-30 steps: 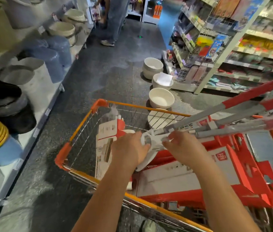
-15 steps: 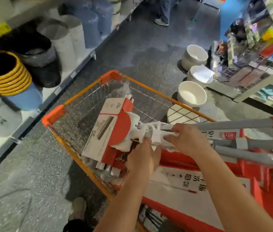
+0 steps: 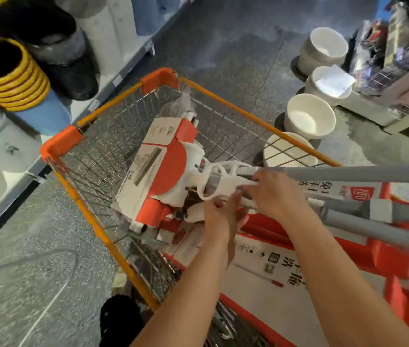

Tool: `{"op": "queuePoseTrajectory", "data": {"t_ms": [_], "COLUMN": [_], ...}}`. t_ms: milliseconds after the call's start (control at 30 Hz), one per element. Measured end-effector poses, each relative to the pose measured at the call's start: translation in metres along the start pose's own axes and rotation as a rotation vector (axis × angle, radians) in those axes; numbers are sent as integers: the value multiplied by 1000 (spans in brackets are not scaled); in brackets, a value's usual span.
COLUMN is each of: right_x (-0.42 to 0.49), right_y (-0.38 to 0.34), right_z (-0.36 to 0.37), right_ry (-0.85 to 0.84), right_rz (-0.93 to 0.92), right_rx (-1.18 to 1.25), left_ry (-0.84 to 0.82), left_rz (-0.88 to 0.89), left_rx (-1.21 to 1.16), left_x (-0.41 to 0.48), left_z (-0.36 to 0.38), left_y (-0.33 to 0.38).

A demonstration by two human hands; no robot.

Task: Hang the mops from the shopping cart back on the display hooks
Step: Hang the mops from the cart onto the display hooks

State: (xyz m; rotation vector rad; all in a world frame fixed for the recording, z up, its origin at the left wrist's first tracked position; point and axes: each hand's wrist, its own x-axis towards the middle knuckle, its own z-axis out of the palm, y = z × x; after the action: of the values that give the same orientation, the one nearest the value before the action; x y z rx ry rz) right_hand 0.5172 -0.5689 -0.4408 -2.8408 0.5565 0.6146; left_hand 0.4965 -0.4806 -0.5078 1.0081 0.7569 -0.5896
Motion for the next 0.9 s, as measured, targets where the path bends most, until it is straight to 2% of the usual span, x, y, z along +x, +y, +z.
{"op": "queuePoseTrajectory", "data": {"t_ms": [100,267,433,600,900], "right_x": [2,-2,-23,-53,-125], "right_y": [-1,-1,-10,-24,-42], "right_z": [5,4,-6,-27,-88], "right_ry": [1,27,208,318,480], "right_rz": [-14,-29,-94,-142,-118], "right_rx": [-18,12,-126,-221,-120], "left_ry": [-42,-58,-82,-148,-323], "left_rz": [-67,-42,2,46,246], "left_rx": [-141,-233,-269,-336,-395], "left_x": [-1,-7,-31,-63,-135], "left_z": [4,5,7,4,1], "left_y": [2,2,12,25,54]}}
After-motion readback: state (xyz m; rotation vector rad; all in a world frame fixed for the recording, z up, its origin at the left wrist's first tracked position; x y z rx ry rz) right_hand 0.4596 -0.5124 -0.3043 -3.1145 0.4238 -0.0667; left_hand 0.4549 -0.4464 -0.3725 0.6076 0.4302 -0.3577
